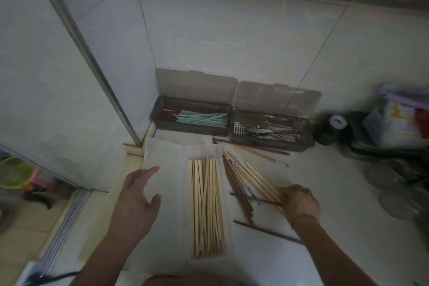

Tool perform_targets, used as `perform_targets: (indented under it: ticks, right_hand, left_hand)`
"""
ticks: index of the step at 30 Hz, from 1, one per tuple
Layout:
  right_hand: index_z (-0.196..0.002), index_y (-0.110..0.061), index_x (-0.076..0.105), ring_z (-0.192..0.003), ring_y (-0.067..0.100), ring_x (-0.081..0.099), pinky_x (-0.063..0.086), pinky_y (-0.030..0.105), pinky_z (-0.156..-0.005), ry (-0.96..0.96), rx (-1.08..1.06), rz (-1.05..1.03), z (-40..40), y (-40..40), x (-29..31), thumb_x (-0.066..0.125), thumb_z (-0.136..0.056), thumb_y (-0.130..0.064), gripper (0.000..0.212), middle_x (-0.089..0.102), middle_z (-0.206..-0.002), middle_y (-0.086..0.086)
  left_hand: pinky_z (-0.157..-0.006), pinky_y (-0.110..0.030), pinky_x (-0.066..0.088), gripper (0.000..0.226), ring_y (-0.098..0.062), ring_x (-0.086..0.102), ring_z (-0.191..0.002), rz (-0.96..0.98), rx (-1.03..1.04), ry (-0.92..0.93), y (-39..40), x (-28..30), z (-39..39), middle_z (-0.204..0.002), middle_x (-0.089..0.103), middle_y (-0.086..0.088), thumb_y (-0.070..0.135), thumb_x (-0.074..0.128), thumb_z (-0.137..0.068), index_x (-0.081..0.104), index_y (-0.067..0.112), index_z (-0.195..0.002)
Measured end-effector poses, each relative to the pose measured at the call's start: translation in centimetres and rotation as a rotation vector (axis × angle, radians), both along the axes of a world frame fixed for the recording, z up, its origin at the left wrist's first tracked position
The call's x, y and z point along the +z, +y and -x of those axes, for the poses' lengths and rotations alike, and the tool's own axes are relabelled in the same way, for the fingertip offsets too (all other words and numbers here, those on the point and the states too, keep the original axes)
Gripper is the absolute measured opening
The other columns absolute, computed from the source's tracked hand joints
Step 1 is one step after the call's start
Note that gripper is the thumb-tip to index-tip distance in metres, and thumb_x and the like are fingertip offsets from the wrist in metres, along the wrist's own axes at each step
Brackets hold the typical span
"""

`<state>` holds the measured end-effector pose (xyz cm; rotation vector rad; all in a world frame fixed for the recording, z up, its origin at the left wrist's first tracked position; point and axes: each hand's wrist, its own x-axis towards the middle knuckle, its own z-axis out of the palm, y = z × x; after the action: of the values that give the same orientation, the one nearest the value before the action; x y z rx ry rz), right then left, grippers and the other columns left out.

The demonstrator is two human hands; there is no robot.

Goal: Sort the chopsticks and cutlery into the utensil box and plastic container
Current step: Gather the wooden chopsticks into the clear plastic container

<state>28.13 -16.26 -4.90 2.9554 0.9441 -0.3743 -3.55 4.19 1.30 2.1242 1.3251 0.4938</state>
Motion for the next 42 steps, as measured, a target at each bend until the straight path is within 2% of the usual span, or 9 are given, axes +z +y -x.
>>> perform_targets:
  ticks: [8,13,17,20,25,29,35,39,42]
  right_hand:
    - [-0.095,-0.03,0.066,-0.094,0.021,0.054,0.038,0.024,-0.069,0.027,-0.081,0.001,-0.5,-0.4,0.8,0.049,-0.09,-0.022,0.02,0.064,-0.091,0.0]
    - [-0.082,-0.013,0.063,-0.065,0.025,0.05,0.033,0.026,-0.057,-0.116,0.017,-0.376,0.5,-1.5,2.2,0.058,-0.088,-0.01,0.01,0.051,-0.071,0.001]
    - [-0.115,-0.014,0.057,-0.06,0.022,0.059,0.042,0.021,-0.054,-0.019,0.122,-0.703,4.2,0.4,5.7,0.061,-0.089,-0.005,0.029,0.06,-0.09,0.002]
    - [-0.11,-0.023,0.056,-0.067,0.006,0.059,0.045,0.008,-0.064,0.032,0.407,-0.87,7.8,2.6,7.7,0.055,-0.09,-0.018,0.02,0.062,-0.095,-0.004]
    - [-0.084,-0.031,0.067,-0.08,0.008,0.06,0.047,0.04,-0.094,-0.044,0.773,-0.639,12.9,5.4,6.6,0.057,-0.08,-0.028,0.012,0.066,-0.074,-0.014]
    - [-0.065,-0.03,0.066,-0.083,0.014,0.063,0.017,0.07,-0.107,-0.146,0.87,-0.188,14.4,5.8,4.2,0.061,-0.067,-0.033,0.006,0.062,-0.057,-0.014]
    - [-0.077,-0.02,0.067,-0.109,0.028,0.056,-0.023,0.07,-0.096,-0.002,0.937,0.1,14.9,6.0,4.8,0.056,-0.082,-0.026,0.014,0.07,-0.075,0.001]
    - [-0.087,-0.03,0.068,-0.113,0.016,0.057,0.014,0.063,-0.111,0.022,0.983,-0.196,13.0,5.6,4.5,0.047,-0.086,-0.033,0.021,0.071,-0.087,-0.012]
    - [-0.088,-0.024,0.07,-0.094,0.013,0.06,0.049,0.034,-0.091,0.027,0.785,-0.732,9.6,4.6,3.9,0.058,-0.085,-0.018,0.013,0.068,-0.089,-0.008]
  left_hand:
    - [-0.087,-0.037,0.053,0.067,-0.029,0.062,-0.085,0.011,0.01,0.013,-0.1,0.1,-0.1,-0.134,0.044,0.0,0.01,0.072,-0.08,0.047,0.034,-0.138]
    - [-0.085,-0.036,0.054,0.066,-0.03,0.063,-0.085,0.01,0.024,0.014,-0.4,0.2,-0.2,-0.135,0.044,0.0,0.01,0.072,-0.081,0.048,0.032,-0.138]
    - [-0.081,-0.035,0.055,0.065,-0.019,0.052,-0.07,0.002,0.02,0.017,-0.5,0.1,-0.2,-0.134,0.045,-0.003,0.01,0.072,-0.081,0.049,0.03,-0.138]
    - [-0.076,-0.031,0.053,0.065,-0.013,0.05,-0.063,0.001,0.013,0.011,-0.4,0.0,0.0,-0.133,0.046,-0.003,0.009,0.073,-0.08,0.049,0.03,-0.137]
    - [-0.076,-0.03,0.053,0.065,-0.013,0.05,-0.059,0.002,0.016,0.004,-0.4,0.2,-0.1,-0.134,0.046,-0.004,0.009,0.073,-0.08,0.049,0.03,-0.138]
    - [-0.07,-0.023,0.044,0.066,-0.005,0.049,-0.053,0.008,0.035,0.009,-0.6,0.5,-0.3,-0.134,0.046,-0.003,0.009,0.072,-0.081,0.048,0.028,-0.139]
    - [-0.074,-0.026,0.048,0.068,-0.009,0.051,-0.06,0.005,0.03,0.01,-0.5,0.2,-0.2,-0.135,0.045,-0.004,0.01,0.073,-0.081,0.047,0.031,-0.14]
    - [-0.074,-0.027,0.049,0.067,-0.01,0.053,-0.057,0.011,0.033,0.013,-0.4,0.2,-0.1,-0.134,0.045,-0.003,0.01,0.073,-0.081,0.047,0.031,-0.139]
    - [-0.073,-0.025,0.046,0.067,-0.004,0.053,-0.055,0.013,0.038,0.009,-0.5,0.3,-0.2,-0.134,0.044,-0.002,0.01,0.073,-0.081,0.048,0.032,-0.139]
